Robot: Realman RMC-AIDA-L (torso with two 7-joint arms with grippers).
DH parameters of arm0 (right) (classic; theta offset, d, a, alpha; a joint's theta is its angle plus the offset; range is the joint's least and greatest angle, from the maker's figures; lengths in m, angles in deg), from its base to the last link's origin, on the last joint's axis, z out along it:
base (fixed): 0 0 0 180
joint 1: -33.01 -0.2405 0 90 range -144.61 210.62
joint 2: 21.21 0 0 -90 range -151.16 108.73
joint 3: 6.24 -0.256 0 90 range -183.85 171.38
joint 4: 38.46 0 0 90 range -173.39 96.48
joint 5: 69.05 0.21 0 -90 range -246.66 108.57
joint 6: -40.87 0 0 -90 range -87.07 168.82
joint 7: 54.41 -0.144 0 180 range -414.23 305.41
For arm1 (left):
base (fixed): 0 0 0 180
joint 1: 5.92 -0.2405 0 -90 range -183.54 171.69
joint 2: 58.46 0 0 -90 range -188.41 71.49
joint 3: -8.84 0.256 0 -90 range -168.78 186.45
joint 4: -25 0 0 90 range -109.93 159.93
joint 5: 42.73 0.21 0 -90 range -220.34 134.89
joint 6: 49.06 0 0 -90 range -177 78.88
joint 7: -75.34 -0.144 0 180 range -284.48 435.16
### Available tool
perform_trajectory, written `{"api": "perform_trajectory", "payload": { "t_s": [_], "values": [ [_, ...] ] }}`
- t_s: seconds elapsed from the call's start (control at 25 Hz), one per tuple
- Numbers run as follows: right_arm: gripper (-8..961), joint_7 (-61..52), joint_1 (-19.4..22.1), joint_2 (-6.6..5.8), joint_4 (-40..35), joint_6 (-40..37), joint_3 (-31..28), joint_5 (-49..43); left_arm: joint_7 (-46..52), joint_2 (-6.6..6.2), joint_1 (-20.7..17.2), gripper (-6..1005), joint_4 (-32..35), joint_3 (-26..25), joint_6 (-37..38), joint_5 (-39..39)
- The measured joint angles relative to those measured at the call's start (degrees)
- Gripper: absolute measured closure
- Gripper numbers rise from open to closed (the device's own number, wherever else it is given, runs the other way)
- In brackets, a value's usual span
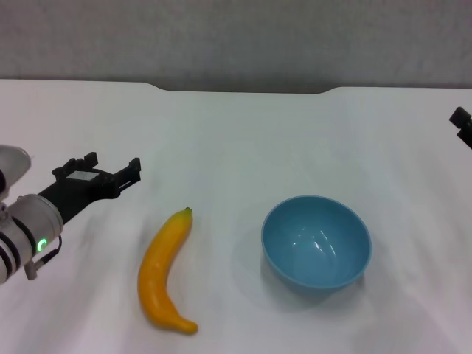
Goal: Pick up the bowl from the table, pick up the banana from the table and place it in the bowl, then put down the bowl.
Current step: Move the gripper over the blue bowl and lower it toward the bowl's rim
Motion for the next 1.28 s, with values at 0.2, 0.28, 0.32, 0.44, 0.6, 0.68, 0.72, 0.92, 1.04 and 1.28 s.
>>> {"api": "perform_trajectory", "payload": {
  "t_s": [0.2,0.28,0.32,0.44,0.6,0.68,0.72,0.92,1.04,1.28],
  "values": [
    [361,-19.09,1.78,-0.07,-15.08,8.19,4.61,-12.78,17.12,-2.80,0.80,116,-0.75,-0.01,-0.37,8.46],
    [361,-26.74,1.87,-0.08,-20.08,10.44,6.19,-18.95,20.90,-3.28,0.98,116,-0.93,-0.52,-0.71,11.68],
    [361,-31.35,1.84,-0.10,-22.63,11.30,6.68,-23.00,21.77,-3.28,1.02,116,-0.93,-0.92,-0.77,12.91],
    [361,-44.71,0.81,-0.21,-29.11,12.24,7.35,-35.68,22.41,-2.40,1.01,117,-0.68,-2.44,-0.77,16.05],
    [362,-64.40,-2.99,-0.66,-33.63,10.66,7.32,-53.96,22.49,-1.49,0.88,117,-0.50,-2.99,-0.47,18.28],
    [363,-71.08,-5.60,-0.78,-34.52,8.66,7.14,-62.74,22.49,-1.39,0.84,117,-0.47,-3.00,-0.35,18.52],
    [363,-74.25,-7.28,-0.79,-34.77,7.32,7.01,-67.32,22.47,-1.30,0.83,117,-0.45,-3.00,-0.25,18.60],
    [364,-83.90,-14.29,-0.75,-33.48,2.64,6.84,-80.73,22.25,-1.09,1.03,116,-0.45,-2.99,-0.13,18.67],
    [365,-87.81,-18.49,-0.67,-30.30,0.82,7.01,-83.98,22.12,-1.03,1.10,116,-0.45,-2.98,-0.05,18.69],
    [366,-90.04,-24.60,-1.37,-23.14,-2.59,5.99,-84.59,21.82,-0.61,1.82,117,0.91,-3.79,-0.11,18.74]
  ]
}}
